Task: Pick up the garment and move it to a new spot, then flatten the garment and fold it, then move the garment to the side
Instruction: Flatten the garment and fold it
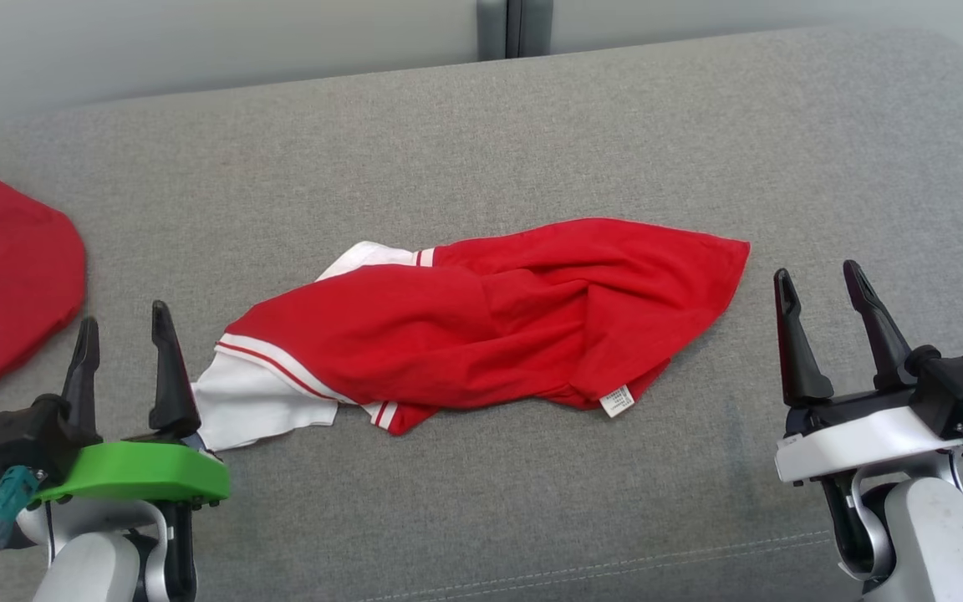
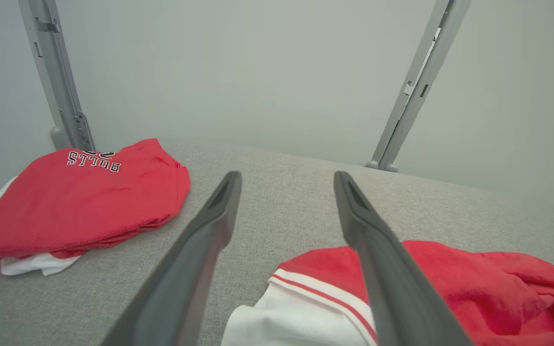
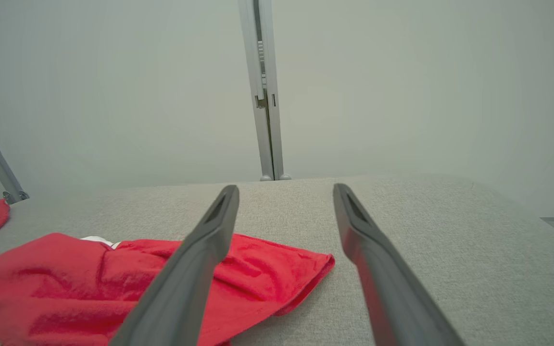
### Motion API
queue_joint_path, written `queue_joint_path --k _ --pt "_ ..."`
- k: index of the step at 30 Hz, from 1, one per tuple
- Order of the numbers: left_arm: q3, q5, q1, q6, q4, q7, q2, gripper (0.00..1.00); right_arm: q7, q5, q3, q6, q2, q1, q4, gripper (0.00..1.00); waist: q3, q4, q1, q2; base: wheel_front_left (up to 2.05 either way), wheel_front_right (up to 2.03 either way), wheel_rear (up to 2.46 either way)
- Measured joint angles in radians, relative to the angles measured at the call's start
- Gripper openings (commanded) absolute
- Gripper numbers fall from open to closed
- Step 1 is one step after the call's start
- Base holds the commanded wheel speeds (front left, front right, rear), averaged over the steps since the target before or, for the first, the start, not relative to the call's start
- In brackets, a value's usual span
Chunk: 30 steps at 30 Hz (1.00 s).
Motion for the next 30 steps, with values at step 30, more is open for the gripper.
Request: queue_joint_path --k 30 --pt "-0.047 0.186 0.055 -0.077 0.028 -0.063 -0.035 1.00 0.019 -0.041 0.089 0.000 0.017 0.090 0.014 1.00 -0.113 0.024 0.0000 0.0000 0.00 0.00 0.00"
